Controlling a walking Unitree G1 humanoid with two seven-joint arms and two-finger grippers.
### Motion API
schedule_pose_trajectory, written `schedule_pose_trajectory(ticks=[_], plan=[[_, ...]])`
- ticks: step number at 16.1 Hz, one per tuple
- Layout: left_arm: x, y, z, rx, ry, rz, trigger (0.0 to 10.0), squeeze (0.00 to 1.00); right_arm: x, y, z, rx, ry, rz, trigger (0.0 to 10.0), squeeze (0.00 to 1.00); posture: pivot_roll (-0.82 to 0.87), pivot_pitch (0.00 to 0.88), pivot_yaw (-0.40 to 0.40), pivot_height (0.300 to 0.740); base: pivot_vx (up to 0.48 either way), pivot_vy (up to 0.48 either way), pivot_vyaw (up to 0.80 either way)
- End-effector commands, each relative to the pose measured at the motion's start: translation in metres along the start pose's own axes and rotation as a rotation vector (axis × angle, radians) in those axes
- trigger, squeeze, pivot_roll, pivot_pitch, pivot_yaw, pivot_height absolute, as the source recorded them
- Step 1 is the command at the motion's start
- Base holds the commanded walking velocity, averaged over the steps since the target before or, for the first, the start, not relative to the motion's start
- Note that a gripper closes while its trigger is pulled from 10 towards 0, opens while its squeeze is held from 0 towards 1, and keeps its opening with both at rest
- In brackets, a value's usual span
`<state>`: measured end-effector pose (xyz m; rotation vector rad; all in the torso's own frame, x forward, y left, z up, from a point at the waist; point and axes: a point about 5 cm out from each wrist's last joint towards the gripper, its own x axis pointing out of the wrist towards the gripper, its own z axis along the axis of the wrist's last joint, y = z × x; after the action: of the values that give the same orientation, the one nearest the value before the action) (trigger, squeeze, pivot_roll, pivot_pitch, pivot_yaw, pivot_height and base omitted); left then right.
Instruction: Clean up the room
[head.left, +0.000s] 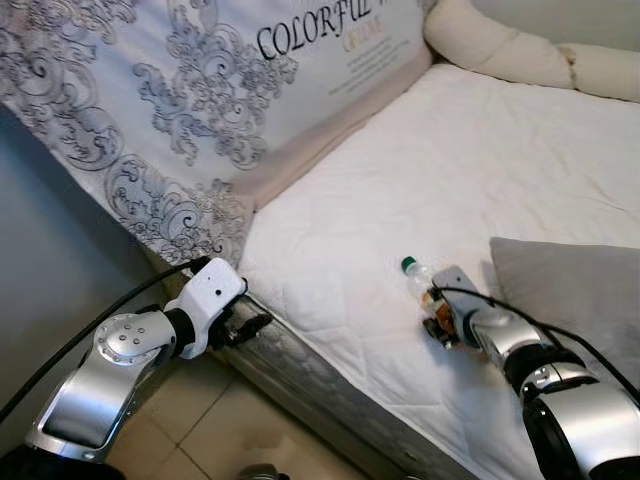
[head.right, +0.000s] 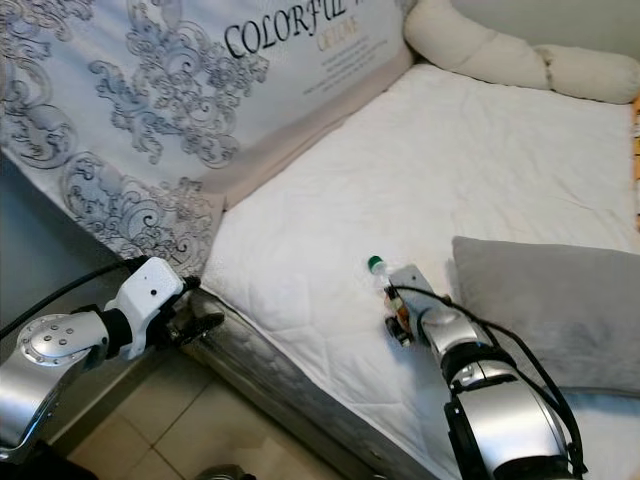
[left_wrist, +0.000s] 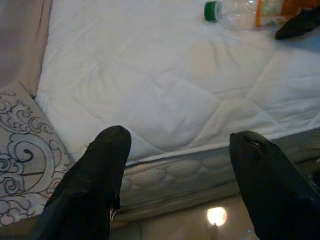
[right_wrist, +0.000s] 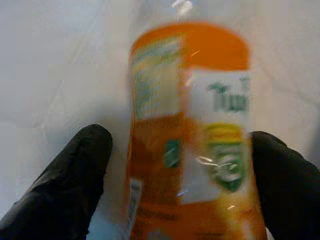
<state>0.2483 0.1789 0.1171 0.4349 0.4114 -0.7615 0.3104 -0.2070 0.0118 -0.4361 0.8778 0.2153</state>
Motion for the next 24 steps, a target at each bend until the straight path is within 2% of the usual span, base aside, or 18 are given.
schedule_pose_trajectory(ticks=[1, 4, 9, 12, 13, 14, 16, 17, 19, 20, 21, 23, 24], plan=[[-0.002, -0.002, 0.001, 0.004, 0.007, -0.023, 10.0, 0.00, 0.001, 0.002, 0.000, 0.010, -0.005, 0.002, 0.0, 0.00, 0.18, 0.000, 0.064, 0.740, 0.000, 0.000, 0.00], [0.000, -0.004, 0.002, -0.002, 0.011, -0.066, 10.0, 0.00, 0.000, 0.000, 0.002, 0.017, -0.015, 0.000, 0.0, 0.00, 0.17, 0.000, 0.063, 0.740, 0.000, 0.000, 0.00], [0.006, -0.005, 0.000, -0.025, 0.010, -0.075, 10.0, 0.00, -0.003, -0.010, 0.011, 0.028, -0.048, -0.005, 0.0, 0.00, 0.15, 0.000, 0.035, 0.740, 0.000, 0.000, 0.00], [0.005, -0.008, -0.002, -0.046, 0.002, -0.058, 10.0, 0.00, -0.005, -0.014, 0.021, 0.069, -0.116, 0.027, 0.0, 0.00, 0.16, 0.000, 0.013, 0.740, 0.000, 0.000, 0.00], [0.003, -0.011, -0.005, -0.065, -0.008, -0.040, 10.0, 0.00, -0.008, -0.015, 0.030, 0.090, -0.196, 0.062, 0.0, 0.00, 0.16, 0.000, 0.001, 0.740, 0.000, 0.000, 0.00], [0.001, -0.015, -0.008, -0.097, -0.008, -0.013, 10.0, 0.00, -0.011, -0.013, 0.040, 0.138, -0.286, 0.128, 9.8, 0.00, 0.15, 0.000, 0.000, 0.740, 0.000, 0.000, 0.00], [-0.002, -0.019, -0.011, -0.161, -0.031, 0.074, 10.0, 0.00, -0.016, -0.004, 0.048, 0.187, -0.418, 0.231, 10.0, 0.00, 0.13, 0.000, -0.004, 0.740, 0.000, 0.000, 0.00], [-0.002, -0.020, -0.012, -0.165, -0.034, 0.086, 10.0, 0.00, -0.017, -0.001, 0.048, 0.199, -0.442, 0.250, 10.0, 0.00, 0.12, 0.000, -0.003, 0.740, 0.000, 0.000, 0.00], [-0.001, -0.024, -0.014, -0.198, -0.064, 0.149, 10.0, 0.00, -0.029, 0.013, 0.045, 0.306, -0.546, 0.286, 10.0, 0.00, 0.09, 0.000, 0.014, 0.740, 0.000, 0.000, 0.60], [-0.001, -0.024, -0.012, -0.211, -0.088, 0.170, 10.0, 0.00, -0.032, 0.015, 0.044, 0.323, -0.567, 0.287, 10.0, 0.00, 0.09, 0.000, 0.014, 0.740, 0.000, 0.000, 0.80], [0.000, -0.021, -0.011, -0.256, -0.139, 0.251, 10.0, 0.00, -0.036, 0.020, 0.032, 0.380, -0.571, 0.249, 10.0, 0.00, 0.06, 0.000, 0.035, 0.740, 0.000, 0.000, 0.80], [0.000, -0.018, -0.014, -0.306, -0.141, 0.320, 10.0, 0.00, -0.040, 0.027, 0.020, 0.464, -0.562, 0.236, 10.0, 0.00, 0.06, 0.000, 0.050, 0.740, 0.000, 0.000, 0.80], [0.000, -0.018, -0.015, -0.335, -0.145, 0.342, 10.0, 0.00, -0.044, 0.028, 0.016, 0.450, -0.567, 0.214, 10.0, 0.00, 0.06, 0.000, 0.051, 0.740, 0.000, 0.000, 0.80]])
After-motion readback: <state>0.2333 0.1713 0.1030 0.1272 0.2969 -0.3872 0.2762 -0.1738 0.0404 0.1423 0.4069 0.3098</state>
